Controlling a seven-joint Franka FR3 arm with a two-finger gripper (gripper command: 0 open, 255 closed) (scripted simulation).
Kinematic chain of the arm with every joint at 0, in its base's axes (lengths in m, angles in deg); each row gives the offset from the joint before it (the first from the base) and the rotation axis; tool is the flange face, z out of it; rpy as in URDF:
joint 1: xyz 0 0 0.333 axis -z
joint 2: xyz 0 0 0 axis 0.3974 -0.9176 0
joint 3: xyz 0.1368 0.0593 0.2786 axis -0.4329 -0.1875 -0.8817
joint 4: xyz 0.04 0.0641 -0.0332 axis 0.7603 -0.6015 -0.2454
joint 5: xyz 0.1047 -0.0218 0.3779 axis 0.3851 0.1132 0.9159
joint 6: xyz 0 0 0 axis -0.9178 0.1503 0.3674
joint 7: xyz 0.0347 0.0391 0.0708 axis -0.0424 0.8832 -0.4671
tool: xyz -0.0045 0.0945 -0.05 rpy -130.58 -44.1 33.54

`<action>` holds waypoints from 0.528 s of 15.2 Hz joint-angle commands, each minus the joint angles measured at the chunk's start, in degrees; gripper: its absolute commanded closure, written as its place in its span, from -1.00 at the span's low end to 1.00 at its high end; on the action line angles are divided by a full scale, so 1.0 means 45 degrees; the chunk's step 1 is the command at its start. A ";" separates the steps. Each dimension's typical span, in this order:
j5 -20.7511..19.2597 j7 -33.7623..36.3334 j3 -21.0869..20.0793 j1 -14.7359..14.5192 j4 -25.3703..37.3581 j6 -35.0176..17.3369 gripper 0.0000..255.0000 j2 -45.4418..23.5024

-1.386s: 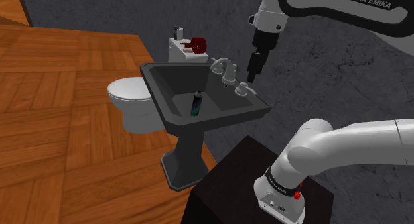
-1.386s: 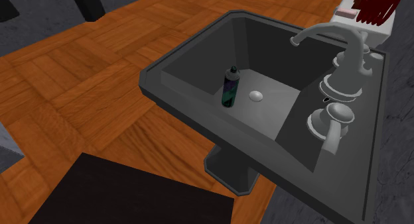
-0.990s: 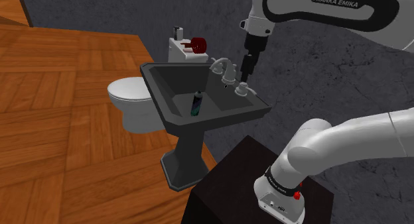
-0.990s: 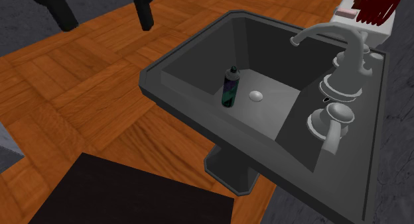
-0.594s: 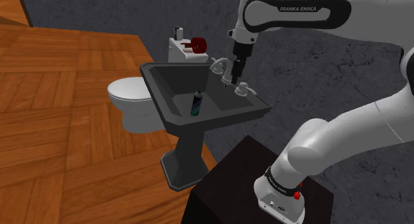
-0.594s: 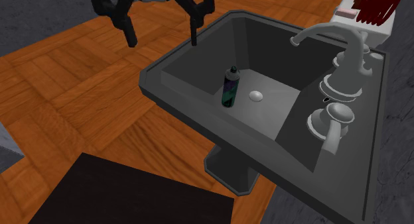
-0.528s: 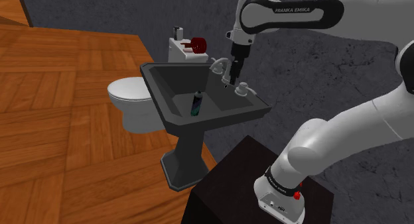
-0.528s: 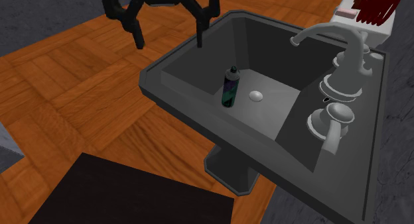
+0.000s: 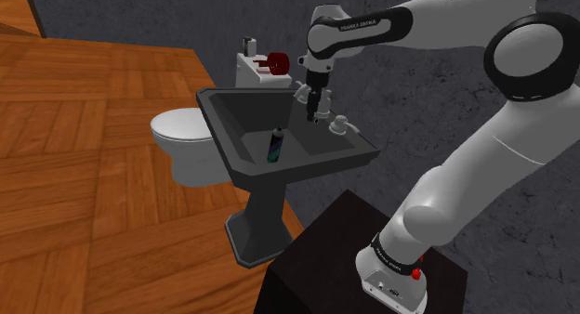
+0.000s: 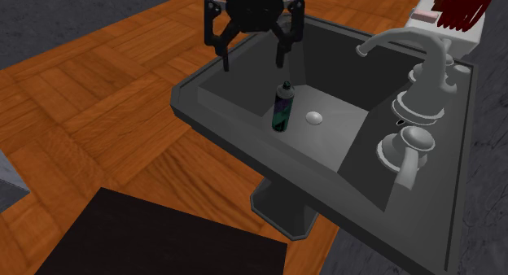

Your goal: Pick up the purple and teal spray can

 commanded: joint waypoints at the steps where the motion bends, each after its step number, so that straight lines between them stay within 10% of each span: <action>1: 0.0198 -0.0629 0.0145 0.0000 0.0634 -0.0334 -1.00 -0.1083; 8: 0.1032 -0.2644 0.0248 0.0274 0.3339 -0.0872 -1.00 -0.4790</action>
